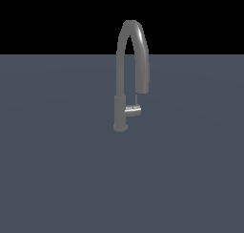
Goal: Turn on the faucet by rotating a designated handle.
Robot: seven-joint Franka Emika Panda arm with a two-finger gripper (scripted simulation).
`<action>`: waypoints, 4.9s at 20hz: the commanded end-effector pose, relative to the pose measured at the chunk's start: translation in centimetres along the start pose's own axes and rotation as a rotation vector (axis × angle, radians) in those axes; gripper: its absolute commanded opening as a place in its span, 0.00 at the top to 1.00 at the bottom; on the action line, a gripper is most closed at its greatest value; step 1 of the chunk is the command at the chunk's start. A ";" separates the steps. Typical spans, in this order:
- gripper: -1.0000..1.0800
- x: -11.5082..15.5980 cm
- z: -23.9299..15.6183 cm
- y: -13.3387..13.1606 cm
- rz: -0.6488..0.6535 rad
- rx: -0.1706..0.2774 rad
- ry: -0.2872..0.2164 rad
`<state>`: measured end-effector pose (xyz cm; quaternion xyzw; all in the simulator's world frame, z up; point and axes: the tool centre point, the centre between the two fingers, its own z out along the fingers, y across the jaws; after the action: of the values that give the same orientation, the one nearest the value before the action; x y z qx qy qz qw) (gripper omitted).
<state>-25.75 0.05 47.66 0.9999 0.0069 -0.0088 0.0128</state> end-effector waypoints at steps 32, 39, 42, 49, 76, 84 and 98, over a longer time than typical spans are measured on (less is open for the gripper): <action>1.00 11.4 2.6 0.1 0.227 0.230 -0.287; 1.00 15.1 4.3 0.6 0.308 0.314 -0.389; 1.00 16.7 5.1 0.9 0.343 0.350 -0.434; 1.00 20.2 7.5 1.5 0.425 0.438 -0.540; 1.00 31.0 21.5 4.4 0.776 0.816 -0.997; 1.00 32.9 27.3 4.7 0.900 0.945 -1.152; 1.00 33.8 33.5 4.2 1.026 1.072 -1.306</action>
<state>7.47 -4.63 13.97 0.5587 -0.4389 -0.5523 -0.4361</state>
